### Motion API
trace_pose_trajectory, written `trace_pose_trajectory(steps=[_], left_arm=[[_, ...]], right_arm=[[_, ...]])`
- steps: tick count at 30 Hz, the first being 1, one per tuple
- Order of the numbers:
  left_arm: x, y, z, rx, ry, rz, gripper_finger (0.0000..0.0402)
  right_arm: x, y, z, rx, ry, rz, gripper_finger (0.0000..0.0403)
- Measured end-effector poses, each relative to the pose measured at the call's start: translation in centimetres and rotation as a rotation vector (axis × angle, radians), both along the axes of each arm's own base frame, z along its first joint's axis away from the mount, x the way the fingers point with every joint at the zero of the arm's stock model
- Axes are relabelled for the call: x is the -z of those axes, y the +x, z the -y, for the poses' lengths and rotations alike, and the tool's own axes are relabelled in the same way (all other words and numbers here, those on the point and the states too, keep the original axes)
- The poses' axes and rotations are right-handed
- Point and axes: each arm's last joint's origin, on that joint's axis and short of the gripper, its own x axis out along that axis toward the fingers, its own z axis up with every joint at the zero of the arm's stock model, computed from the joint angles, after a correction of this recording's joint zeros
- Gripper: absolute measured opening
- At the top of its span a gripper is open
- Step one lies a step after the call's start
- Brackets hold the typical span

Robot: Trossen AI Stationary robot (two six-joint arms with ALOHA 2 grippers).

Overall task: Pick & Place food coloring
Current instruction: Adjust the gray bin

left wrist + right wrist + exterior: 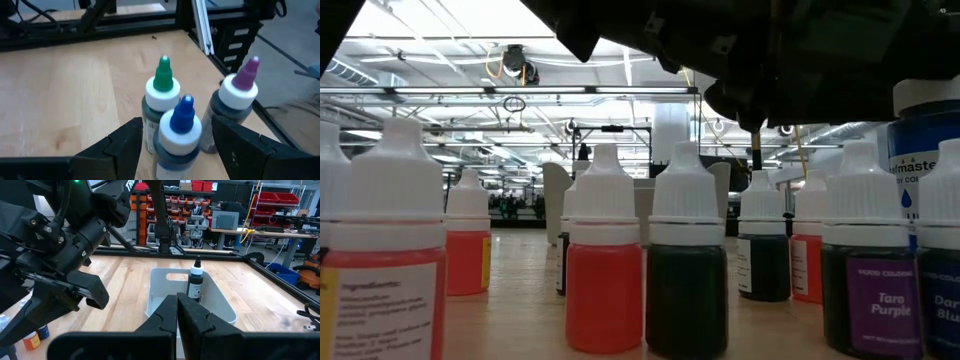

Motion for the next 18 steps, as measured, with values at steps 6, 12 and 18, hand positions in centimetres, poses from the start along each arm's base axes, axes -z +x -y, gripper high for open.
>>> trace_pose_trajectory(steps=[6,12,18], left_arm=[[-0.07,0.02,-0.04,0.009,0.007,0.008,0.0241],[-0.05,0.02,-0.1,0.018,0.018,0.008,0.0241],[-0.04,0.03,-0.12,0.02,0.023,0.009,0.0241]], right_arm=[[0.0,0.0,0.0,0.0,-0.001,0.0,0.0002],[0.0,0.0,0.0,0.0,-0.003,0.0,0.0002],[0.0,0.0,0.0,0.0,-0.003,0.0,0.0002]])
